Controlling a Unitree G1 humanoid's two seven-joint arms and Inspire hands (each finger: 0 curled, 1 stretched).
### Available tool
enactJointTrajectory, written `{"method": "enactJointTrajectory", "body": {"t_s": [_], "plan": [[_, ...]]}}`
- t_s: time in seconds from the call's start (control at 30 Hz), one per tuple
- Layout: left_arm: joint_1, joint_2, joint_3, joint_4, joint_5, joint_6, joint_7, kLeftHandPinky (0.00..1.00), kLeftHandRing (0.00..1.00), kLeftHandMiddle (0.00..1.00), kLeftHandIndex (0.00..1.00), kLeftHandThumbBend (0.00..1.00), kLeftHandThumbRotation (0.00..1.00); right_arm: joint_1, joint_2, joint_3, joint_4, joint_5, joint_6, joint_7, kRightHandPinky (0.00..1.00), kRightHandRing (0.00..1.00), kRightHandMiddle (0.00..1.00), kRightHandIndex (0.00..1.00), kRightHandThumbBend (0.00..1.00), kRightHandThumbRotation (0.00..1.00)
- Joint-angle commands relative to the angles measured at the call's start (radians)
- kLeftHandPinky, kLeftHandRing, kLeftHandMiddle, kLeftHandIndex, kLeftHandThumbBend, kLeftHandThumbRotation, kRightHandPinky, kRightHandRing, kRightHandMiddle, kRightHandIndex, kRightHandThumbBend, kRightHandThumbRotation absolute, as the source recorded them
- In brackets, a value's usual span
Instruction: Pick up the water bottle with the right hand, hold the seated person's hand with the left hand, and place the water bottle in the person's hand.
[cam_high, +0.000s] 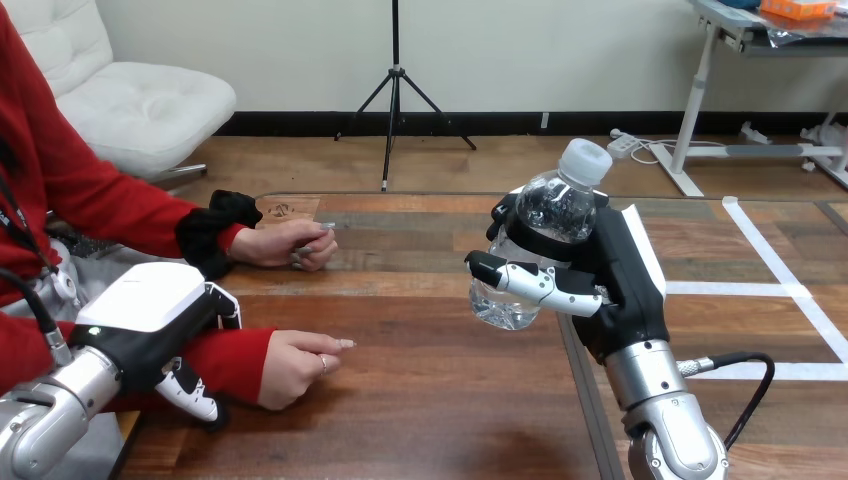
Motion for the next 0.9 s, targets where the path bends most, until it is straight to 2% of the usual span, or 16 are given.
{"method": "enactJointTrajectory", "body": {"t_s": [0.0, 0.37, 0.87], "plan": [[-0.032, 0.002, 0.028, -0.078, -0.037, -0.027, 0.008, 0.36, 0.38, 0.41, 0.42, 0.94, 0.0, -0.073, 0.014, 0.004, -0.036, 0.001, -0.01, -0.012, 0.31, 0.36, 0.42, 0.44, 0.83, 0.0], [-0.032, -0.001, 0.037, -0.088, -0.039, -0.033, 0.032, 0.33, 0.36, 0.4, 0.4, 0.96, 0.0, -0.085, 0.025, 0.012, -0.017, 0.005, -0.015, -0.006, 0.3, 0.35, 0.42, 0.43, 0.83, 0.0], [-0.003, 0.002, 0.069, -0.184, -0.081, -0.007, -0.011, 0.28, 0.33, 0.39, 0.4, 0.96, 0.0, -0.099, 0.033, 0.029, 0.011, -0.007, -0.025, -0.01, 0.31, 0.35, 0.42, 0.43, 0.83, 0.0]]}}
